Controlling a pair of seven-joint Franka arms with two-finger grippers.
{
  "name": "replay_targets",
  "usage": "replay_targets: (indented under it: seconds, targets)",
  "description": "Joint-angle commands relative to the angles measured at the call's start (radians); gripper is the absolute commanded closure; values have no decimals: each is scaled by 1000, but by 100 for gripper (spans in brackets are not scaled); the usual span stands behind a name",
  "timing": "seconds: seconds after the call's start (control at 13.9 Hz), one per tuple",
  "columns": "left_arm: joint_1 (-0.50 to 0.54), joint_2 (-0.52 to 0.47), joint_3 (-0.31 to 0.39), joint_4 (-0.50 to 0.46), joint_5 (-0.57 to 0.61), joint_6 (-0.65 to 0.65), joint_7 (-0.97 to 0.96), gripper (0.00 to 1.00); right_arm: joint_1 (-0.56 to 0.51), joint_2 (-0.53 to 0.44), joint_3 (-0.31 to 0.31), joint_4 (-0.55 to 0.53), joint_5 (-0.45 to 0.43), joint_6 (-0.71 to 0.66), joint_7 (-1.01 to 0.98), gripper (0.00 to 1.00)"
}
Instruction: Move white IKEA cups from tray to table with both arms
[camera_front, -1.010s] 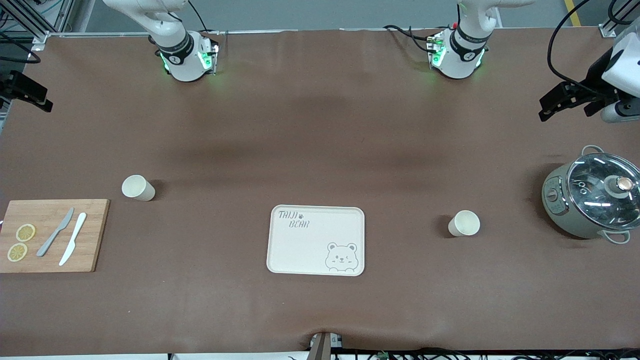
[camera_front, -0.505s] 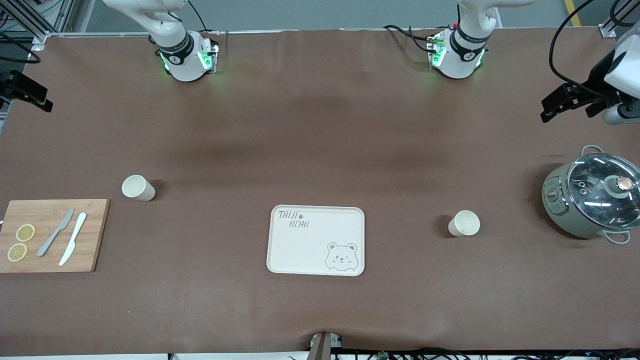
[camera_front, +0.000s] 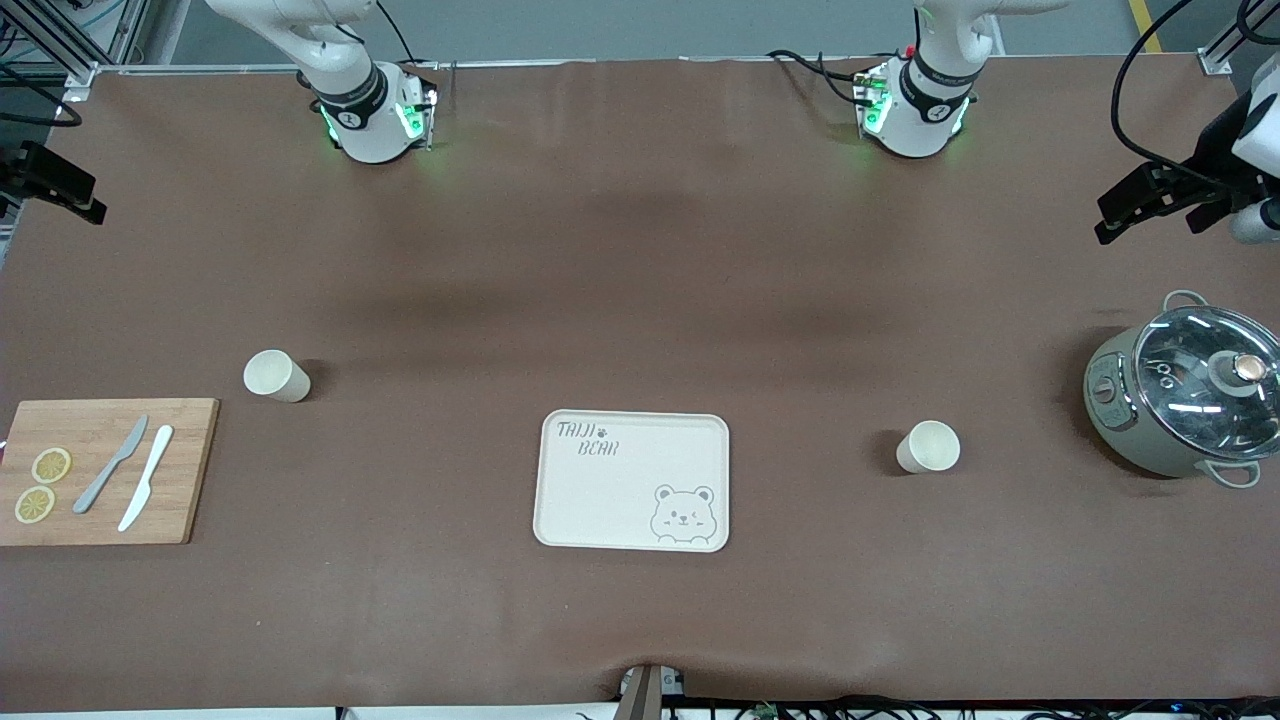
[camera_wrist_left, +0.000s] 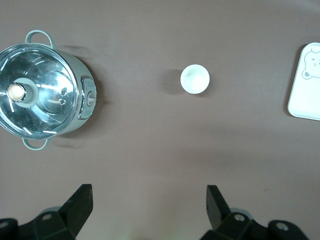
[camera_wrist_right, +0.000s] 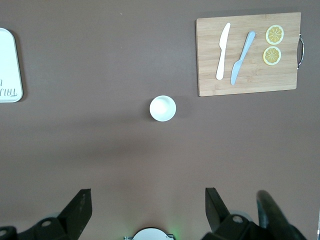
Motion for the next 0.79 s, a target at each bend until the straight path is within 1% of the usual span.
replay_targets:
  seconds: [0.0, 0.72]
  targets:
    - [5, 24, -2, 40, 21, -10, 13, 0, -14, -22, 8, -20, 19, 5, -3, 0]
    - [-1, 36, -5, 41, 23, -30, 15, 0, -10, -21, 10, -21, 24, 13, -12, 0]
